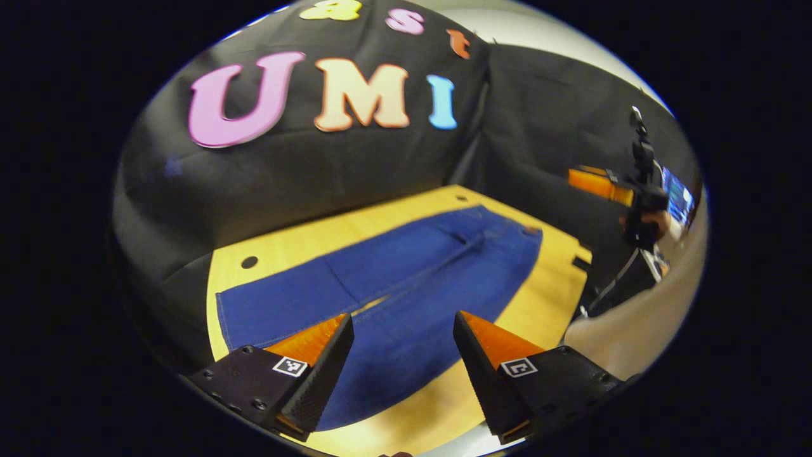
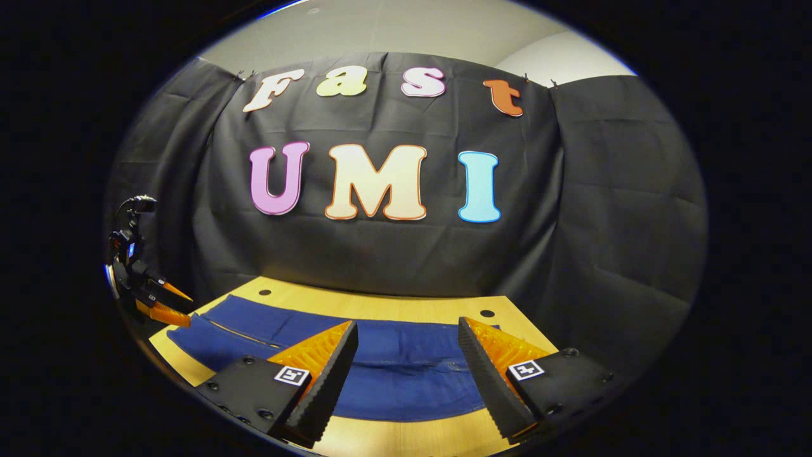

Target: Grasp the waist and the cuffs of the jeans and fold them to make the two legs overlap; first hold the waist and fold one-third of the jeans toward the cuffs, then hold the cuffs and fold the remaining one-third in the same direction to finish folding.

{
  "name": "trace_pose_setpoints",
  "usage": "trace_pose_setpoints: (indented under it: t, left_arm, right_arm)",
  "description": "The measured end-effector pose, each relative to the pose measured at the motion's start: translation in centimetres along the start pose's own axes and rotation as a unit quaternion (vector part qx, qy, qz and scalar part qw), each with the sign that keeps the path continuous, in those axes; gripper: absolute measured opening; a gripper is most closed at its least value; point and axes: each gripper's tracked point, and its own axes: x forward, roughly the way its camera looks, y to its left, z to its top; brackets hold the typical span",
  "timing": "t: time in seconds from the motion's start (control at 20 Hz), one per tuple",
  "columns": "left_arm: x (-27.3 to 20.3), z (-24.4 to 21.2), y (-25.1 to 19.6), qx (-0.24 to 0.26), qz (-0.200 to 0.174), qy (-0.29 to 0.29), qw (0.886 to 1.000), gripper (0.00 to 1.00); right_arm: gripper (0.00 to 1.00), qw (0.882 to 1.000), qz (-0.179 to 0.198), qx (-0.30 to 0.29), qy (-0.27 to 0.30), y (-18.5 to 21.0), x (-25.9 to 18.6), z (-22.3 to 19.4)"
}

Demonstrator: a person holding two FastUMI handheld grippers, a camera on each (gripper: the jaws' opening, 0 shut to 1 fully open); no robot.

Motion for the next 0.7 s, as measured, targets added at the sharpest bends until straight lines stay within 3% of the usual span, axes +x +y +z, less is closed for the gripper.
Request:
trace_pose_setpoints:
  t: [0.05, 0.1, 0.25, 0.4, 0.7]
  left_arm:
    - [0.2, -1.6, 0.0, 0.011, -0.017, 0.025, 0.999, 0.94]
    - [-0.1, -3.4, 0.0, 0.02, -0.035, 0.052, 0.998, 0.94]
    - [0.1, -6.6, 0.4, 0.054, -0.077, 0.121, 0.988, 0.94]
    - [0.1, -10.8, 1.2, 0.085, -0.091, 0.183, 0.975, 0.94]
    - [0.8, -16.3, 2.7, 0.097, -0.105, 0.269, 0.952, 0.95]
  right_arm:
    - [0.94, 1.0, -0.005, -0.002, 0.002, -0.2, -0.1, -0.2]
    - [0.99, 1.0, -0.008, 0.002, 0.01, -0.2, -0.4, -0.9]
    - [0.98, 0.999, -0.024, -0.004, 0.027, -0.7, -0.6, -2.3]
    - [0.98, 0.998, -0.032, -0.017, 0.05, -1.1, -1.0, -4.2]
    - [0.98, 0.996, -0.043, -0.024, 0.08, -2.1, -1.2, -6.4]
